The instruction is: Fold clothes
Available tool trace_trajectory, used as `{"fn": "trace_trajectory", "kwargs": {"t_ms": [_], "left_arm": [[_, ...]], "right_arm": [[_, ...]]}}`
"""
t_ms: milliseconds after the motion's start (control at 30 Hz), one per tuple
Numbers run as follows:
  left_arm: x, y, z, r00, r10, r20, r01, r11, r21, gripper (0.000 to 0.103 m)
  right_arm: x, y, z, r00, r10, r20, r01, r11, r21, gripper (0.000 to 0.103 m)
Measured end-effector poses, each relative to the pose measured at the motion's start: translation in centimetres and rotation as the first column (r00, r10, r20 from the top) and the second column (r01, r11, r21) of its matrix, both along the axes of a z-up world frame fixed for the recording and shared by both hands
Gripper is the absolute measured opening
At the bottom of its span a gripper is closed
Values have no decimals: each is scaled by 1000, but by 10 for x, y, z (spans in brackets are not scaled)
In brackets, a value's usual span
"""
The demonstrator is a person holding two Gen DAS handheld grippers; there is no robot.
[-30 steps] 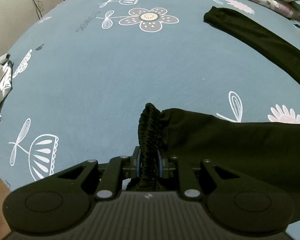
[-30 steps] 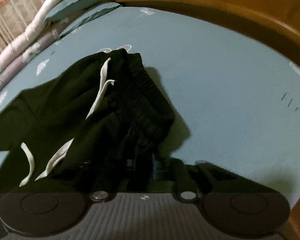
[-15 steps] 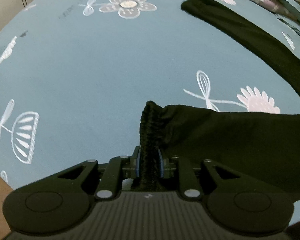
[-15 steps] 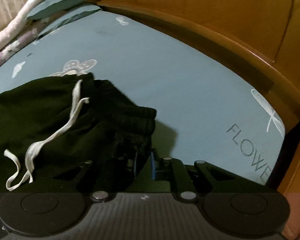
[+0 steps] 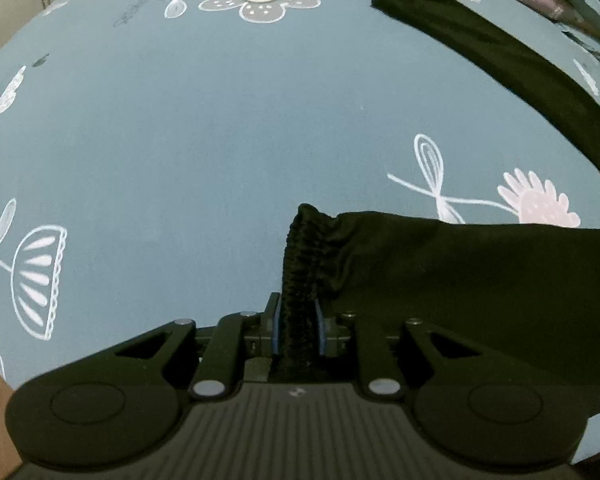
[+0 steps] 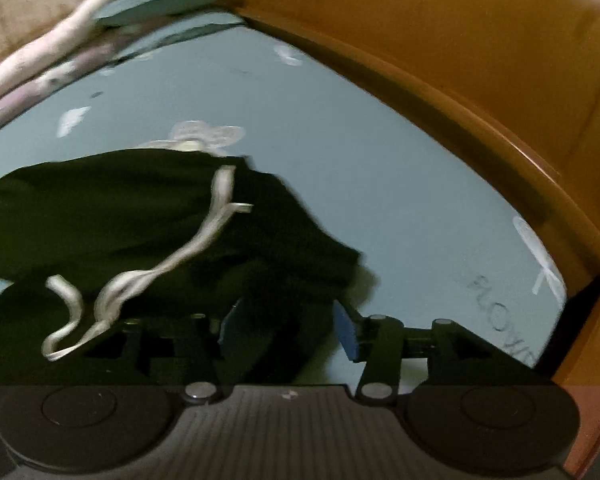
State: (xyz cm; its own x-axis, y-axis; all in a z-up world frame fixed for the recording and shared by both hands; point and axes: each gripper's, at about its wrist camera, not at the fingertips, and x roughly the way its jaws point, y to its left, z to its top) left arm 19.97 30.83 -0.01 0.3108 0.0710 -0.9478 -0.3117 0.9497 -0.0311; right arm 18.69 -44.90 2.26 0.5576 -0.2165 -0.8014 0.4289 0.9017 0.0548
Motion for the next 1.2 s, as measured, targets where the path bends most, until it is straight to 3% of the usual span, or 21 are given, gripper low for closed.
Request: {"fn": "trace_trajectory", "kwargs": {"t_ms": [333, 600, 767, 867, 900, 933, 1033, 1167, 1200], "left_arm": [[-23, 13, -13, 999, 39, -24, -40, 998, -46, 17], [-29, 12, -2, 999, 52, -14, -53, 998, -24, 32], [-24, 2, 30, 1000, -20, 22, 18, 997, 78, 47], [-18, -7, 42, 996, -86, 6, 82, 968, 238, 53], [-17, -7, 43, 997, -81, -1, 78, 963, 257, 52], [-16, -6, 44, 998, -70, 8, 66, 968, 243, 52], [-15, -20, 43, 990, -119, 76, 110, 988, 112, 52], [-2, -64, 18, 963, -240, 126, 248, 967, -51, 53], [2, -71, 10, 959, -255, 124, 263, 964, -51, 53]], "right_arm": [[15, 44, -1, 993, 112, -34, -112, 994, -5, 58], [25, 59, 1, 985, 170, -21, -170, 985, 8, 61], [26, 72, 6, 975, 224, 1, -224, 974, 26, 63], [29, 86, 7, 961, 276, 18, -277, 960, 47, 65], [30, 90, 8, 956, 291, 23, -292, 955, 52, 66], [31, 95, 7, 952, 306, 27, -307, 949, 66, 67], [34, 113, 2, 935, 355, 31, -356, 928, 113, 67], [34, 140, -7, 907, 421, 14, -419, 897, 139, 67], [34, 146, -10, 902, 431, 11, -428, 892, 143, 67]]}}
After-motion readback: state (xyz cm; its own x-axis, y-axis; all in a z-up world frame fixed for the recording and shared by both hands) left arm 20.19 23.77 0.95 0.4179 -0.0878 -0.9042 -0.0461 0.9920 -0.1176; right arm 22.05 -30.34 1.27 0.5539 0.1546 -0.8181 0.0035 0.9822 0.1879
